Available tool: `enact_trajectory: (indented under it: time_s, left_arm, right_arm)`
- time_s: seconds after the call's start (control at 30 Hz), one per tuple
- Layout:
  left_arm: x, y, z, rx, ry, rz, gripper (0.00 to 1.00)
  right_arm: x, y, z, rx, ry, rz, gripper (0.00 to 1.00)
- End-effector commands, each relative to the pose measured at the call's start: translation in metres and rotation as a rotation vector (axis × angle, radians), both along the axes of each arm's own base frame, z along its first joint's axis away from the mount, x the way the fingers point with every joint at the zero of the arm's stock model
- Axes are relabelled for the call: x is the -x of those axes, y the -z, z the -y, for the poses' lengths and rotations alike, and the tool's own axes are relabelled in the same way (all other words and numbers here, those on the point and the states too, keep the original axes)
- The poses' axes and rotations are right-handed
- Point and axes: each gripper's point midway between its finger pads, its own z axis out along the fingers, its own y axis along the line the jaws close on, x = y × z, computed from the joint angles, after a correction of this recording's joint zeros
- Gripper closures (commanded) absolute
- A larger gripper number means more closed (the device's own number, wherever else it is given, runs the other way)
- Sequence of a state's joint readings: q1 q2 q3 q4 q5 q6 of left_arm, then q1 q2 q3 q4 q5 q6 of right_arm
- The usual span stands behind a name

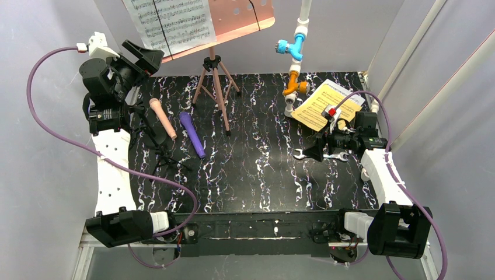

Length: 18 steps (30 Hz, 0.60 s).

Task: Pack up the instrument practice props
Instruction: Place the sheet music at the corner of the board, then pick up the sheet music from the music stand.

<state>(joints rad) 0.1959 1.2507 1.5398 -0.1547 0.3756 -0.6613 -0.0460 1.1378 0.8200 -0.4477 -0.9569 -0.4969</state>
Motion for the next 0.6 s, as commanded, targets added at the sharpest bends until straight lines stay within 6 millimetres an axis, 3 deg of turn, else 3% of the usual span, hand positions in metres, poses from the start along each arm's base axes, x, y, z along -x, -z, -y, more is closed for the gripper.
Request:
enact_trajectory:
  time_s: [0.0,0.57]
  left_arm:
    - [0.0014,-0.0149,0.0034,0.01,0.038,0.078,0.12]
    - [-0.0073,-0.0163,0.0102,0.083,0.107,0.104,0.35]
  right_arm:
    - [0.0019,-0.0037,-0.001,-0.012,-0.018,0.013,0.02]
    - [0.0015,-0.0015,-0.0003,-0.007,-0.016,0.008,0.02]
